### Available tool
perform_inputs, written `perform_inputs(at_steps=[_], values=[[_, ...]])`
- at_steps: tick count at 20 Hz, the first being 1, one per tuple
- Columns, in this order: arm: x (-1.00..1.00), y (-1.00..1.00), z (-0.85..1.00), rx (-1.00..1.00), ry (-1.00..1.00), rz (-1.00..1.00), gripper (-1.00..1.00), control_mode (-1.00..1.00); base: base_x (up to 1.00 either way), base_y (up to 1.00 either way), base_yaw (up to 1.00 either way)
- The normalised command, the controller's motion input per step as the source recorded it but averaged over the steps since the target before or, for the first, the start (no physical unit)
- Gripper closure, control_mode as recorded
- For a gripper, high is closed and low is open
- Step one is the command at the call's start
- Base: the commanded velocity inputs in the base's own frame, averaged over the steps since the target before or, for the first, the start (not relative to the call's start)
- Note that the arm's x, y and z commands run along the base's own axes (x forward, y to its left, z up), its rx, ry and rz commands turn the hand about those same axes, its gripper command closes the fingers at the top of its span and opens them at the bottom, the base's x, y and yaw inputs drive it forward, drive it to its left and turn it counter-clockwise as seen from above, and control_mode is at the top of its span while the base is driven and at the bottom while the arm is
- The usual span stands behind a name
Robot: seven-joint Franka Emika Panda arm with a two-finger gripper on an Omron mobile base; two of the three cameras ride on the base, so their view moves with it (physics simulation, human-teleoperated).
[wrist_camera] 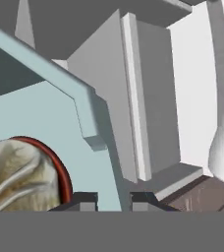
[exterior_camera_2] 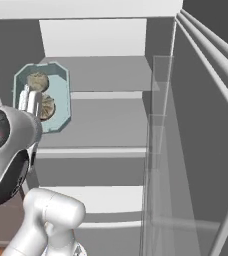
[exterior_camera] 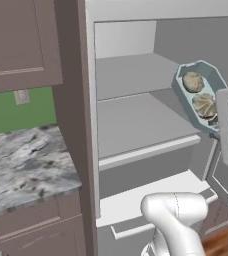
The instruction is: Place two dumplings into each of the tupperware containers and then place the containers in the fridge.
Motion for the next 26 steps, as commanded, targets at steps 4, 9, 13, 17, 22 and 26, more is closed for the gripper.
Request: perform_inputs(at_steps=[4, 9, 13, 17, 22, 26], values=[[0.38, 0.00, 0.00, 0.07, -0.44, 0.08, 1.00, -1.00, 0.00, 0.00, 0.00], [0.77, -0.01, 0.22, 0.11, -0.05, 0.03, 1.00, -1.00, 0.00, 0.00, 0.00], [0.99, -0.11, 0.30, 0.11, 0.12, 0.01, 1.00, -1.00, 0.00, 0.00, 0.00], [0.62, -0.02, 0.09, 0.03, 0.09, 0.06, 1.00, -1.00, 0.00, 0.00, 0.00], [0.24, 0.00, 0.08, -0.01, 0.11, 0.08, 1.00, -1.00, 0.00, 0.00, 0.00], [0.51, 0.01, 0.21, 0.00, 0.15, 0.02, 1.00, -1.00, 0.00, 0.00, 0.00]])
